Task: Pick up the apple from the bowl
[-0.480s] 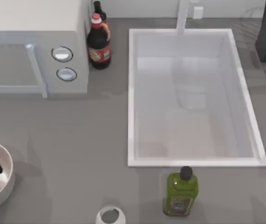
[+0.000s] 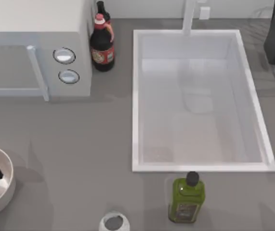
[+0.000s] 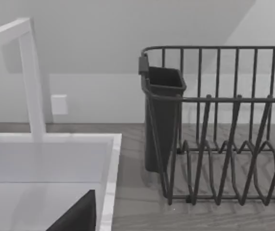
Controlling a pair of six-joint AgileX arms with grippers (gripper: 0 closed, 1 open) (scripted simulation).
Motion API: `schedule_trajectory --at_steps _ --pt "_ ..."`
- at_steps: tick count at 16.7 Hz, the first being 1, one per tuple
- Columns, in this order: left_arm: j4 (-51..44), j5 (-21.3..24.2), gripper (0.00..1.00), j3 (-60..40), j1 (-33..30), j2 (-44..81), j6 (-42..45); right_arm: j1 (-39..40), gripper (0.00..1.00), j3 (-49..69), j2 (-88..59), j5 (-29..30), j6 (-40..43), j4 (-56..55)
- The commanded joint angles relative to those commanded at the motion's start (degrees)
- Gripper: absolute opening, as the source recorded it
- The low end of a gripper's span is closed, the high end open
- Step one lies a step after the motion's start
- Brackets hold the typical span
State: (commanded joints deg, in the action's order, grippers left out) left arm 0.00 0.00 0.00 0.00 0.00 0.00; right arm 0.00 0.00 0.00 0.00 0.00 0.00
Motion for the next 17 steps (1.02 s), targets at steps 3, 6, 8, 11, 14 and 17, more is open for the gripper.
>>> schedule_trajectory --at_steps 3,6,8,11,14,17 --pt "0.0 0.0 1.0 0.0 0.0 0.0 0.0 0.0 1.0 0.0 0.0 0.0 0.0 0.0" --pt "0.0 0.0 1.0 0.0 0.0 0.0 0.0 0.0 1.0 0.0 0.0 0.0 0.0 0.0" --pt "0.0 0.0 1.0 0.0 0.0 0.0 0.0 0.0 1.0 0.0 0.0 0.0 0.0 0.0" --pt "0.0 0.0 1.0 0.0 0.0 0.0 0.0 0.0 1.0 0.0 0.0 0.0 0.0 0.0" --pt "0.0 0.0 1.0 0.0 0.0 0.0 0.0 0.0 1.0 0.0 0.0 0.0 0.0 0.0" --pt "-0.7 0.0 1.0 -0.7 0.1 0.7 0.1 0.0 1.0 0.0 0.0 0.0 0.0 0.0"
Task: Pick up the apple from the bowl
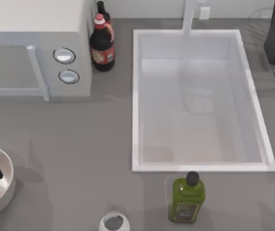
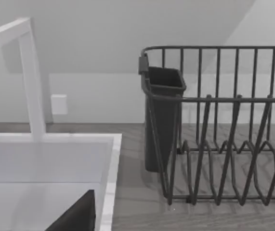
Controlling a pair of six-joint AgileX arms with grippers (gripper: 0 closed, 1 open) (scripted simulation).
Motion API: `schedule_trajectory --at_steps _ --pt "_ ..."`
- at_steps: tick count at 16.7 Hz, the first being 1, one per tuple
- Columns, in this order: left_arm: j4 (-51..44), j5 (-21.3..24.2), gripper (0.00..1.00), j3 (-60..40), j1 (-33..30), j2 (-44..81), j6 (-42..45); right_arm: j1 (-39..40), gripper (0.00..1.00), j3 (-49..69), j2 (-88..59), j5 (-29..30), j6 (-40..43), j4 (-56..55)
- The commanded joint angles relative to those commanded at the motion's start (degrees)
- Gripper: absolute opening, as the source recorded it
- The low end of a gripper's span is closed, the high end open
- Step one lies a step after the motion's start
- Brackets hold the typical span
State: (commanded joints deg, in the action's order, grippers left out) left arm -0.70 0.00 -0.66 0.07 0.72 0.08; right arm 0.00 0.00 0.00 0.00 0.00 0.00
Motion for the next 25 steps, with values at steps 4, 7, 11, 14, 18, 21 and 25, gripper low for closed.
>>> schedule_trajectory --at_steps 4,7,11,14,18,21,25 --pt "-8.0 0.0 1.0 -6.8 0.7 8.6 0.8 0.0 1.0 0.0 0.0 0.0 0.0 0.0" --pt "-18.0 0.0 1.0 -15.2 1.5 21.1 1.8 0.0 1.0 0.0 0.0 0.0 0.0 0.0" --pt "-33.5 0.0 1.0 -28.0 2.9 41.8 3.4 0.0 1.0 0.0 0.0 0.0 0.0 0.0" --pt "-44.5 0.0 1.0 -37.2 3.8 57.3 4.5 0.0 1.0 0.0 0.0 0.0 0.0 0.0" --pt "-56.2 0.0 1.0 -46.8 4.8 72.7 5.7 0.0 1.0 0.0 0.0 0.0 0.0 0.0" --pt "-60.7 0.0 1.0 -50.6 5.2 78.3 6.1 0.0 1.0 0.0 0.0 0.0 0.0 0.0" --pt "-61.4 0.0 1.0 -51.2 5.2 79.1 6.2 0.0 1.0 0.0 0.0 0.0 0.0 0.0"
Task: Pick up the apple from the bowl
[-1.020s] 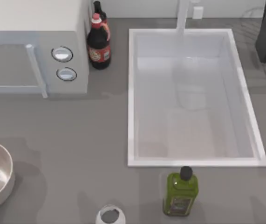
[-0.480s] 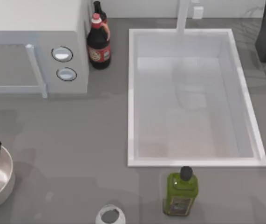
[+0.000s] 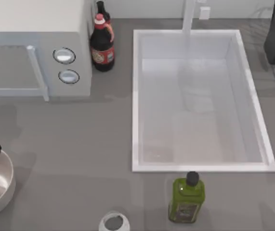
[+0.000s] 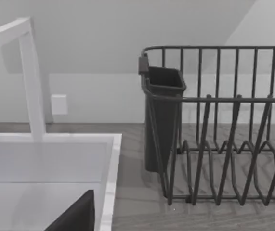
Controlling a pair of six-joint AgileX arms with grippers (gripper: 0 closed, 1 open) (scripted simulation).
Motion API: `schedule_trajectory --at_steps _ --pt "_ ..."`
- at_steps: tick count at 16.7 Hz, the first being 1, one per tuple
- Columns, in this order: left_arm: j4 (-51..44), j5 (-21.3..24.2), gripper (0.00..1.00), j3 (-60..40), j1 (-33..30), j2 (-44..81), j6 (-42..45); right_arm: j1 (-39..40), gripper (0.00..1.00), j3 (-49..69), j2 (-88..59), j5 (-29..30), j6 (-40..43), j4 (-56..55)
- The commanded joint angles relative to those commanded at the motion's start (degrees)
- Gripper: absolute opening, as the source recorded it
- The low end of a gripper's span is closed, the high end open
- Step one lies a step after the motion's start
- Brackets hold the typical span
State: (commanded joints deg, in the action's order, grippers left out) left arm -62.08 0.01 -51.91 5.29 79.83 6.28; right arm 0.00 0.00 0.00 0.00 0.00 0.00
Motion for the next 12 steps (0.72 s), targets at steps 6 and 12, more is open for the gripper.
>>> schedule_trajectory --at_steps 6,12 --pt "6.8 0.0 1.0 4.1 -0.1 3.0 0.1 0.0 1.0 0.0 0.0 0.0 0.0 0.0" --pt "25.2 0.0 1.0 13.3 0.2 10.9 0.4 0.0 1.0 0.0 0.0 0.0 0.0 0.0"
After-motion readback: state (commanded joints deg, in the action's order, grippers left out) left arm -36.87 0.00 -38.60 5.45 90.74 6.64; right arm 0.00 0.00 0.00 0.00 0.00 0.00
